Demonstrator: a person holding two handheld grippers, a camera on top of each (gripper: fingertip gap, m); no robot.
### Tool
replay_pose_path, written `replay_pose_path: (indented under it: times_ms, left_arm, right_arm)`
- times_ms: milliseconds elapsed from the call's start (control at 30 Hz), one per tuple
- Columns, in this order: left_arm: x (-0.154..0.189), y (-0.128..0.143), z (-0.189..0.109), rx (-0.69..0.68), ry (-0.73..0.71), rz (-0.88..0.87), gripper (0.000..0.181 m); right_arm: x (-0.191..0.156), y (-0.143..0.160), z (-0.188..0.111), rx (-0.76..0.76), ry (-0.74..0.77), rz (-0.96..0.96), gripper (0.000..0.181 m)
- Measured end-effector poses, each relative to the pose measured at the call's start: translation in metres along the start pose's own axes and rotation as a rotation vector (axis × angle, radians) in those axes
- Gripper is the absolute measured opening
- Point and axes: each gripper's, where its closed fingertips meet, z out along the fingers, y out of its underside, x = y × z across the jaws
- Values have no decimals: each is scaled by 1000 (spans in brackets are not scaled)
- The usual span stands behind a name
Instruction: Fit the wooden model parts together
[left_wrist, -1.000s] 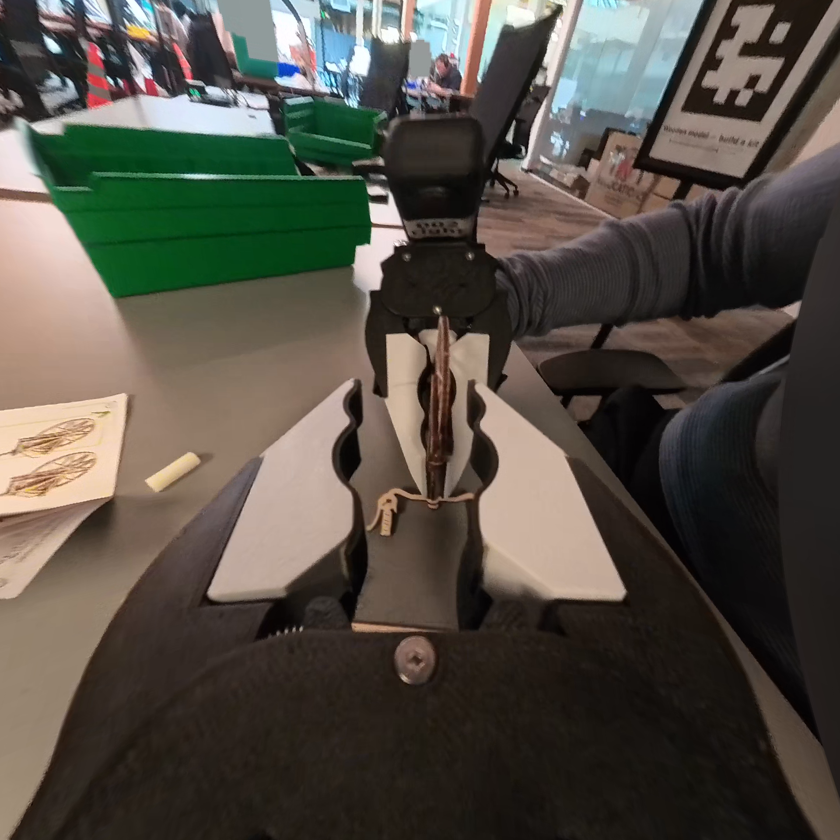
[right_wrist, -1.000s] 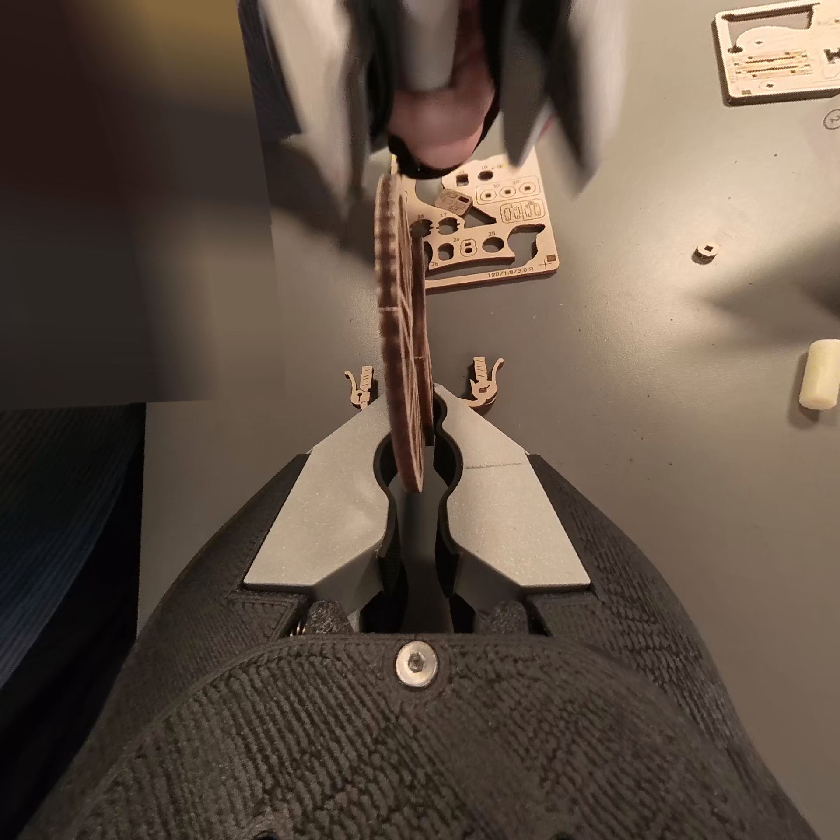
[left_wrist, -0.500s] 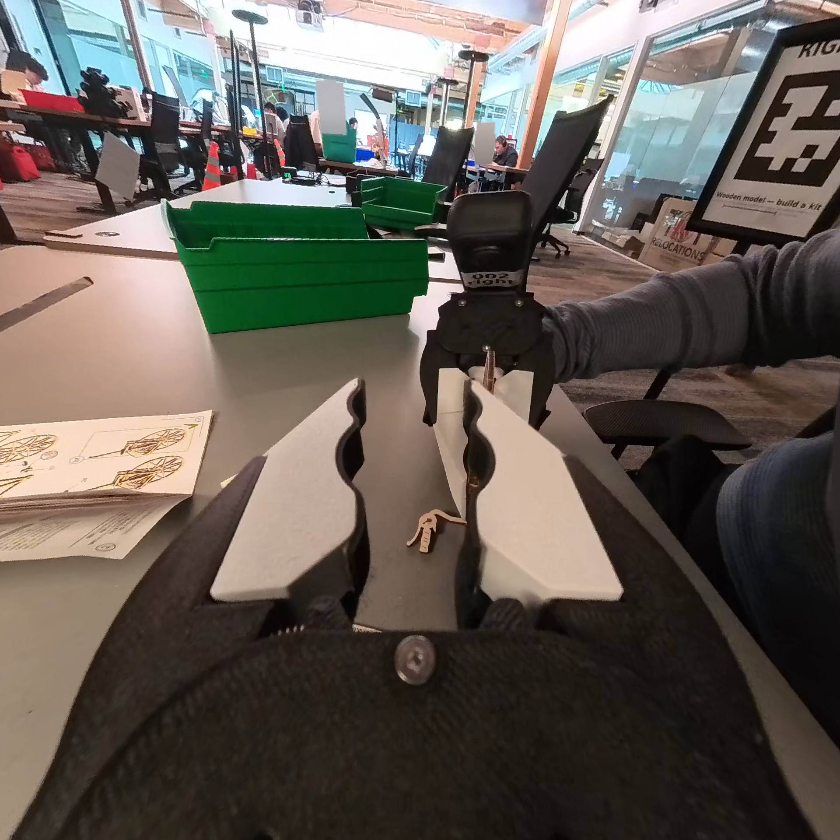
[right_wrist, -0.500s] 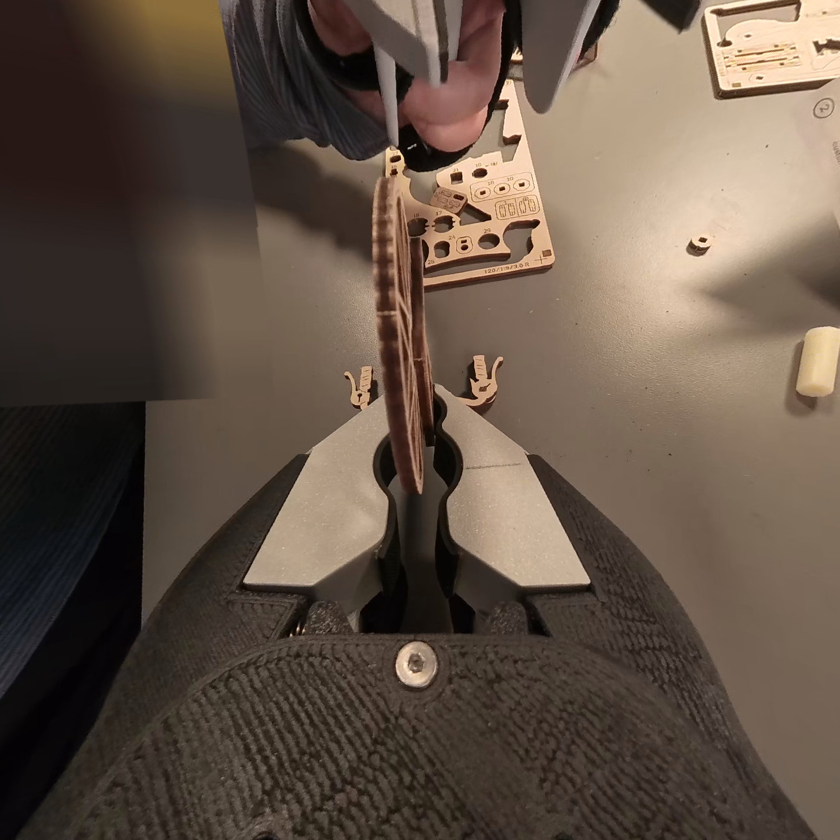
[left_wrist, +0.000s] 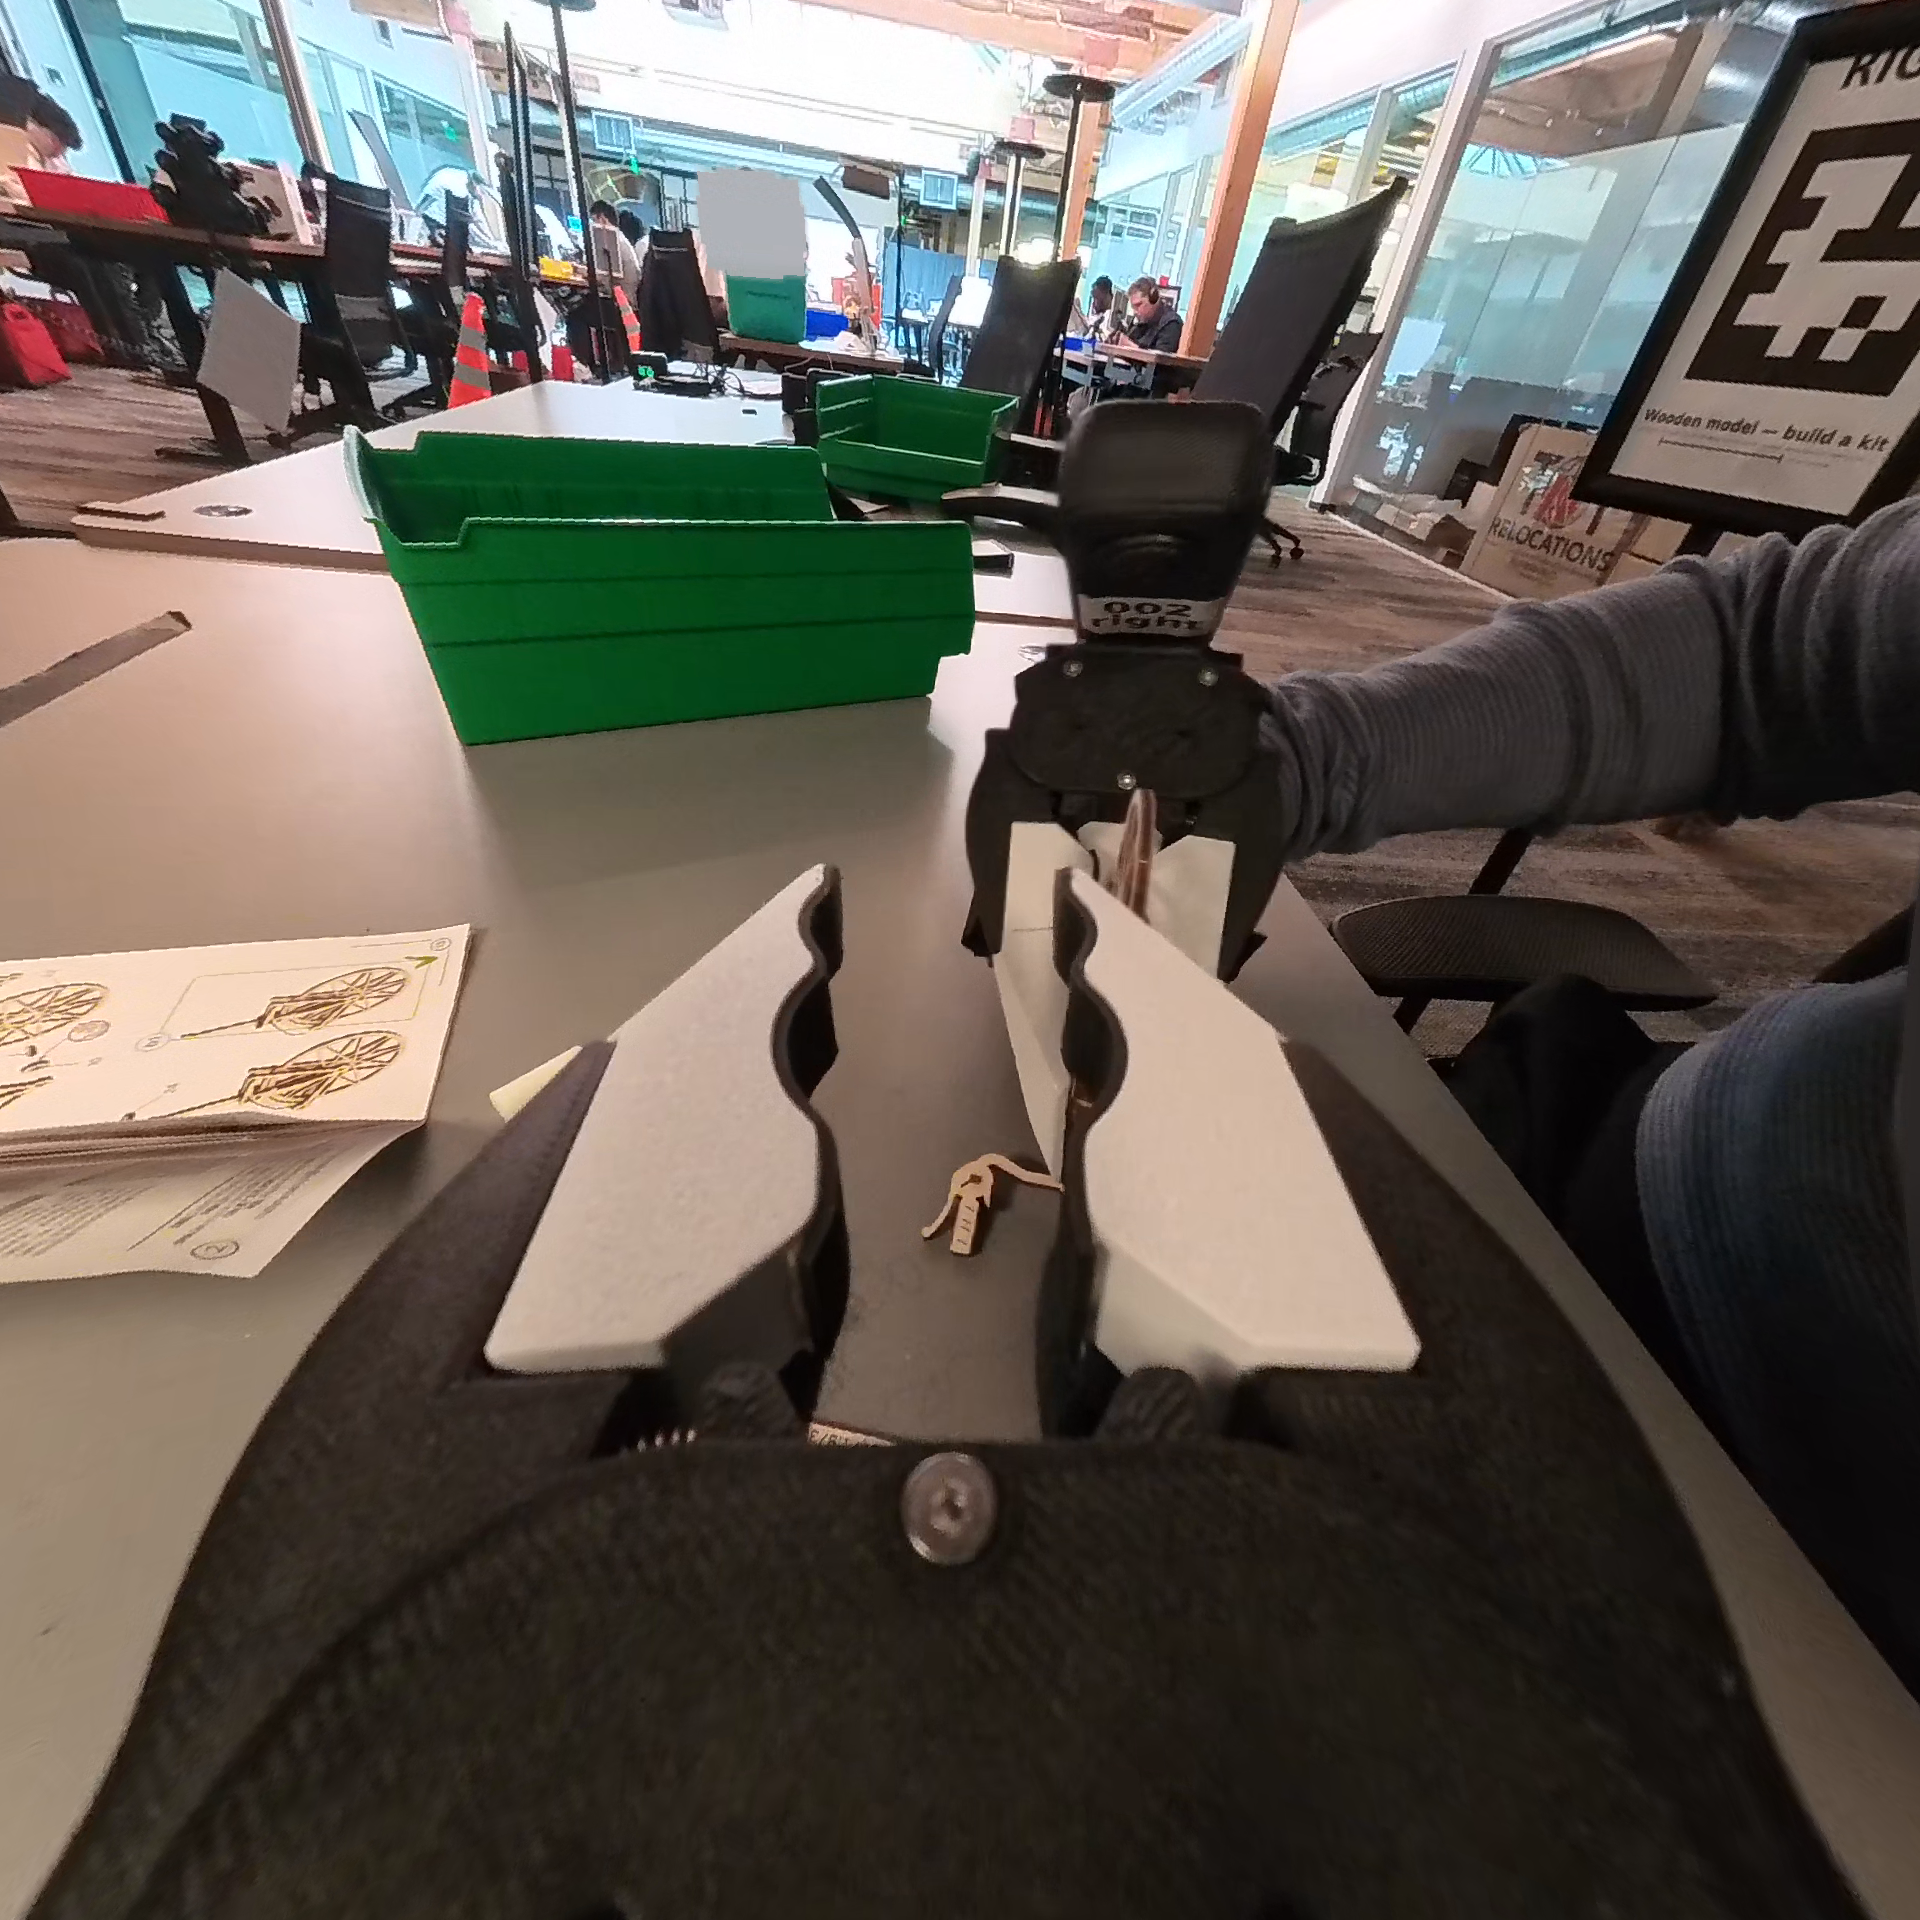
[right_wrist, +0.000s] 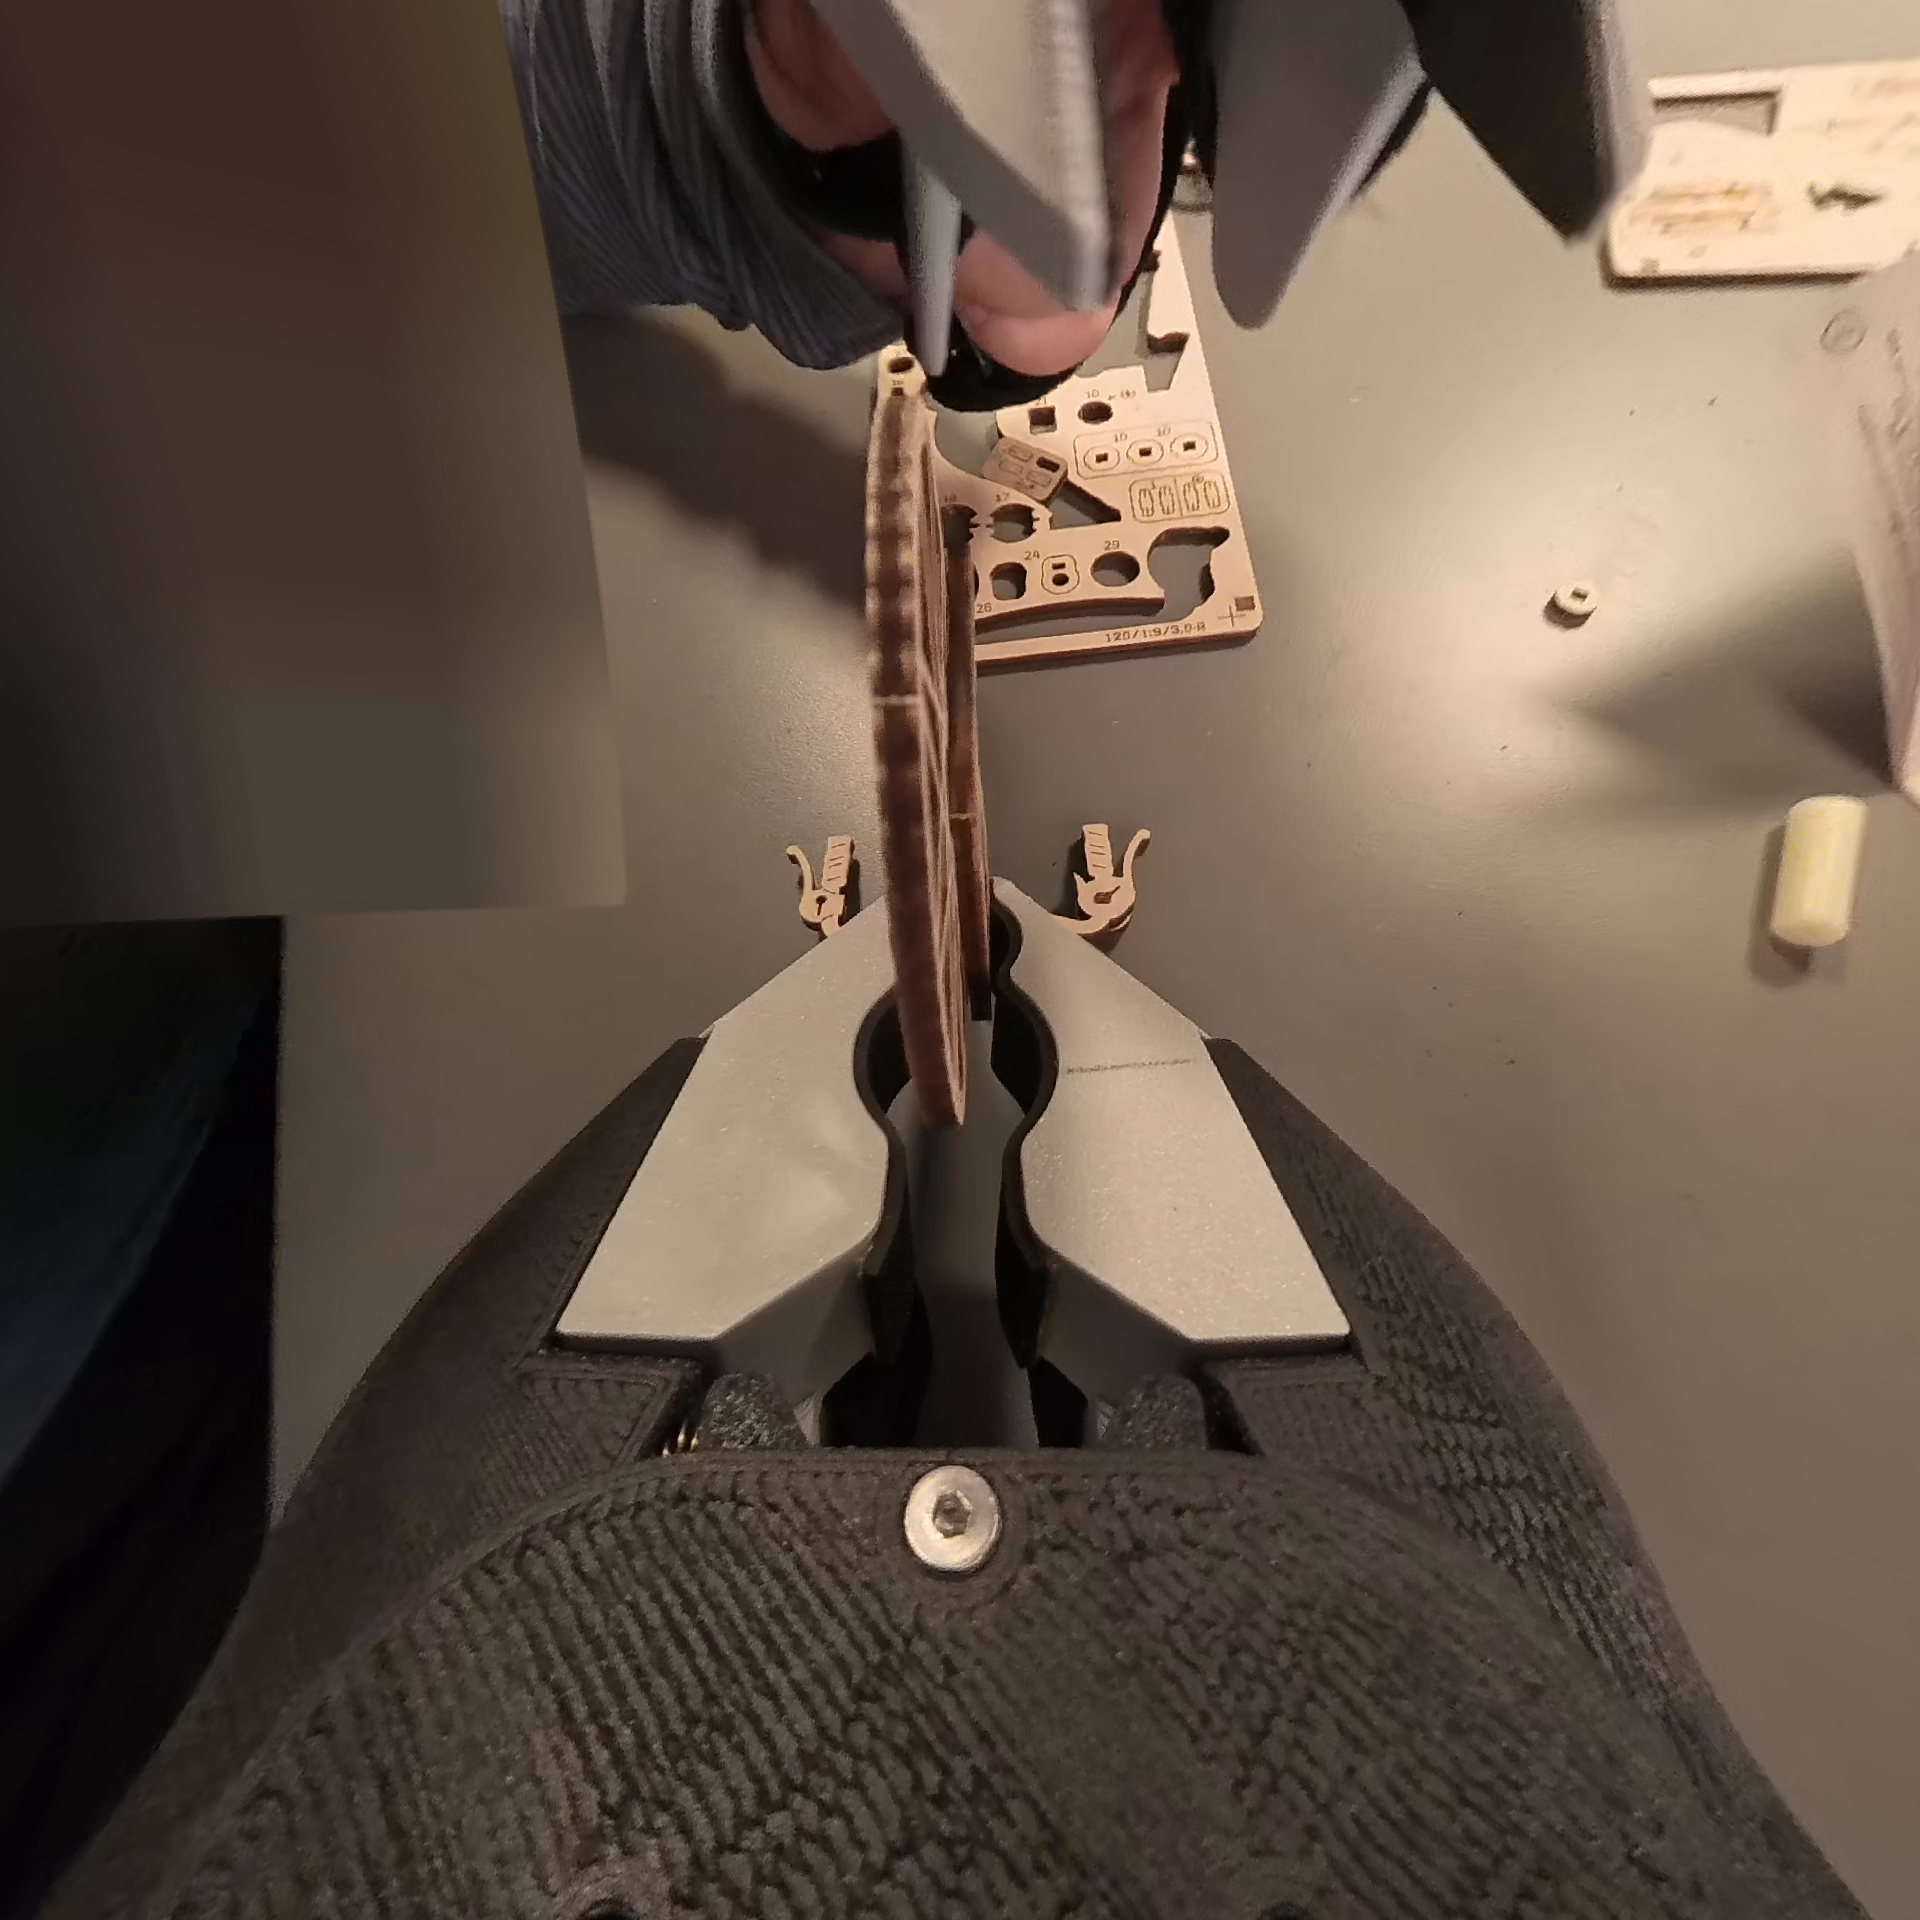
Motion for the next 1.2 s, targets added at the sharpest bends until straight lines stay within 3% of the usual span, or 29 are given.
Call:
replay_pose_path:
  times_ms: [833,1200]
  left_arm:
    - [-2,2,0,-6,-7,-2,39]
    - [-4,1,-2,0,-18,0,38]
  right_arm:
    - [2,3,-1,-19,41,-40,5]
    - [3,5,0,-248,60,-78,5]
